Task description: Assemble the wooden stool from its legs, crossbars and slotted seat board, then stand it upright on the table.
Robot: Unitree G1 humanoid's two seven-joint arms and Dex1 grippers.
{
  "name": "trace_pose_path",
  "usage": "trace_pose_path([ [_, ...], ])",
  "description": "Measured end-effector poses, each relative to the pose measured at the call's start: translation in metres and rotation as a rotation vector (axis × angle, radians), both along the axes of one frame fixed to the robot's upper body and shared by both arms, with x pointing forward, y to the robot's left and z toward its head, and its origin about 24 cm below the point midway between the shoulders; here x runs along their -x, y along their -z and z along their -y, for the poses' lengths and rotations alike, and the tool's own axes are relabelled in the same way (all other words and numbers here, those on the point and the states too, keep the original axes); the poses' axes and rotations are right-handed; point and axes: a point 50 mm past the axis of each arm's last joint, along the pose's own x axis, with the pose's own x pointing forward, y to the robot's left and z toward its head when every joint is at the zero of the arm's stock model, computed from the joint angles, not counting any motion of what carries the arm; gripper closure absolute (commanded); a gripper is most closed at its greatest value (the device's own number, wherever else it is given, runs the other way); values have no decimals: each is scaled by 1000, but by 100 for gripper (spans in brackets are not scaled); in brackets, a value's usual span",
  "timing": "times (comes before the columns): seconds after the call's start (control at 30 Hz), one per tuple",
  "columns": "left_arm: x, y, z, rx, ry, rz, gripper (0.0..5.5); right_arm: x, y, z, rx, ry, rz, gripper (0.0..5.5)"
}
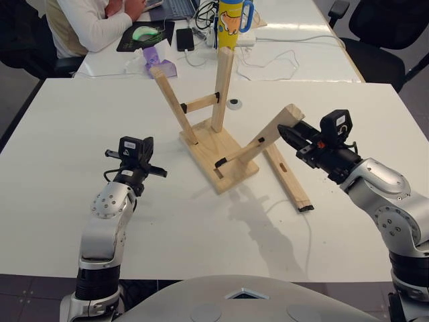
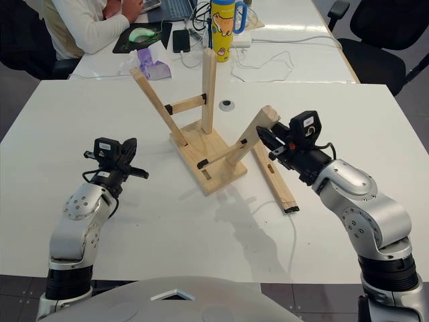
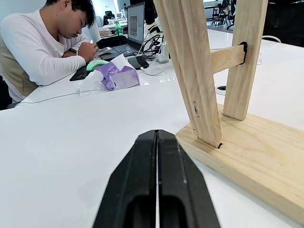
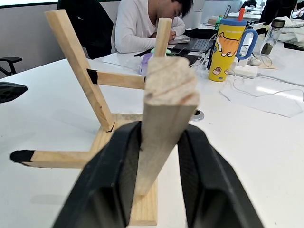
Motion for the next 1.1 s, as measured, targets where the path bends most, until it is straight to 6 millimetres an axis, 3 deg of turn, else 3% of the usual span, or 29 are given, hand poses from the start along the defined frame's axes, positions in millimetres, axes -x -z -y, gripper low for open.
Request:
trace_pose_path([
  [0.1,-1,-1,0,0,1,4,550,-4,-1,-3,-16,-1,-6,443],
  [0.13,-1,-1,1,1,2,7,550,-6,-2,-3,-21,5,-7,407],
  [0.3,-2,-2,1,5,-1,12,550,-10,12,0,-6,42,-94,334],
  [0.5,-2,-2,1,0,-6,14,550,-12,12,4,-9,33,-111,334],
  [0.63,-2,-1,1,-1,-7,13,550,-13,13,20,41,35,-141,334],
  [0.8,-2,-2,-2,-2,-16,15,550,-6,45,62,158,123,-339,334],
  [0.9,-2,-2,-2,-2,-16,14,550,-2,55,66,208,116,-386,334],
  [1.1,-3,0,-2,-2,-14,8,550,12,73,61,268,87,-481,245],
])
